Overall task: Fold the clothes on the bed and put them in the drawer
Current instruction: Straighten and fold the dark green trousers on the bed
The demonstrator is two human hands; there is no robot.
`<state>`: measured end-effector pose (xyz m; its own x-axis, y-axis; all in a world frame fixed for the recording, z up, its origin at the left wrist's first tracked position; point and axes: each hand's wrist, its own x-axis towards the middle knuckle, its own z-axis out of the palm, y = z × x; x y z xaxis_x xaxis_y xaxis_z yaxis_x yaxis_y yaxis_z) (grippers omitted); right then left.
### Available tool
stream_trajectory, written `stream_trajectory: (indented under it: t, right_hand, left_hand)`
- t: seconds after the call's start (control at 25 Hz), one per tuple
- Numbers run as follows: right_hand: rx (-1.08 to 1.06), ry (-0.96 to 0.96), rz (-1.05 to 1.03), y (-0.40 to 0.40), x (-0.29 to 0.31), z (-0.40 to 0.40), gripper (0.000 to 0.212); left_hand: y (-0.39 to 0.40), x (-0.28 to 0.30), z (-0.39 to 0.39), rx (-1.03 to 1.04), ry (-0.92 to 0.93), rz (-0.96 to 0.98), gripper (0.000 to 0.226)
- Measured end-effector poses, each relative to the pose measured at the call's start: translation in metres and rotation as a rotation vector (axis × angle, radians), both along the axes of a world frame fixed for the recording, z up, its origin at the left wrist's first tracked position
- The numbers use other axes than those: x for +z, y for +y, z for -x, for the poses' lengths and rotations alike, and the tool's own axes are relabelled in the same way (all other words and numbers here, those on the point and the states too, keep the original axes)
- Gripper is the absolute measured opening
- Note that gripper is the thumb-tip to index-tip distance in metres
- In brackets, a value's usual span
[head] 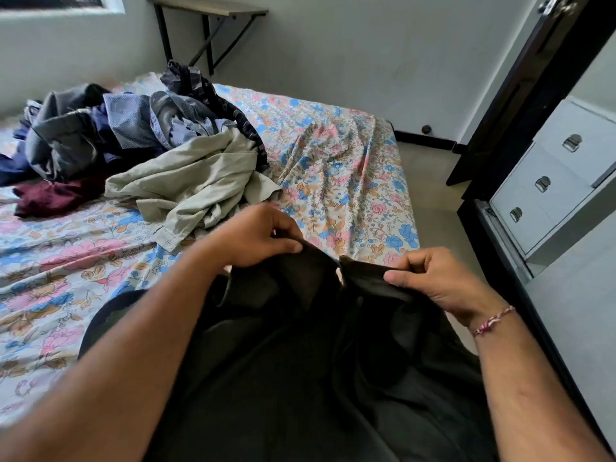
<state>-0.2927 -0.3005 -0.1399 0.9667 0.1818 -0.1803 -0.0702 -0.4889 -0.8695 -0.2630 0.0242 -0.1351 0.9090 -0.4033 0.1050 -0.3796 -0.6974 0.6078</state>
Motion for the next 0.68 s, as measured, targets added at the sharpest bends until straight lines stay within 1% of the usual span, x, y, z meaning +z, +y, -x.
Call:
stream_trajectory:
  t: [0.04,0.08,0.16,0.2,0.24,0.28,0.32,0.36,0.4,0.44,0.48,0.52,0.56,0.6,0.64,0.68]
  right_hand:
    - [-0.066,-0.059,0.028,0.000,0.010,-0.012,0.008]
    - [-0.172,-0.179,0.060,0.002,0.021,-0.024,0.007]
    - [-0.413,-0.534,0.092,0.010,0.045,-0.040,0.004]
    - [-0.499,-0.730,0.113,0.017,0.054,-0.040,0.007]
    - [-0.537,-0.889,0.153,0.022,0.057,-0.038,0.008]
    - [-0.536,-0.992,0.219,0.028,0.054,-0.029,0.007]
    - [-0.506,-1.028,0.297,0.033,0.042,-0.015,0.004]
    - [-0.466,-0.985,0.348,0.039,0.024,0.001,0.002]
    - [-0.428,-0.854,0.378,0.044,0.004,0.019,0.006]
    - [-0.379,-0.681,0.388,0.047,-0.019,0.035,0.008]
    - [-0.330,-0.514,0.367,0.050,-0.043,0.051,0.010]
    - [-0.284,-0.376,0.320,0.053,-0.066,0.066,0.012]
    - [-0.252,-0.278,0.245,0.056,-0.084,0.078,0.014]
    - [-0.254,-0.210,0.148,0.058,-0.096,0.086,0.015]
    - [-0.294,-0.159,0.045,0.059,-0.103,0.090,0.016]
    - [-0.356,-0.127,-0.047,0.059,-0.106,0.091,0.016]
  left_hand:
    - [0.003,0.012,-0.015,0.008,-0.056,-0.036,0.009]
    - [0.000,0.024,-0.030,0.040,-0.148,-0.031,0.011]
    - [-0.017,0.047,-0.047,0.239,-0.414,0.075,0.015]
    - [-0.030,0.057,-0.044,0.357,-0.542,0.149,0.017]
    - [-0.042,0.059,-0.035,0.442,-0.644,0.182,0.020]
    - [-0.053,0.054,-0.020,0.492,-0.688,0.168,0.020]
    - [-0.062,0.038,-0.004,0.504,-0.661,0.144,0.018]
    - [-0.069,0.016,0.016,0.510,-0.534,0.194,0.013]
    - [-0.078,-0.009,0.038,0.517,-0.314,0.362,0.008]
    - [-0.085,-0.034,0.062,0.551,-0.056,0.614,0.011]
    - [-0.092,-0.059,0.084,0.608,0.156,0.849,0.016]
    - [-0.097,-0.080,0.102,0.664,0.297,0.976,0.017]
    - [-0.100,-0.095,0.115,0.694,0.378,0.977,0.013]
    - [-0.102,-0.105,0.122,0.671,0.392,0.873,0.009]
    - [-0.101,-0.110,0.123,0.608,0.323,0.667,0.011]
    - [-0.098,-0.109,0.120,0.533,0.191,0.404,0.013]
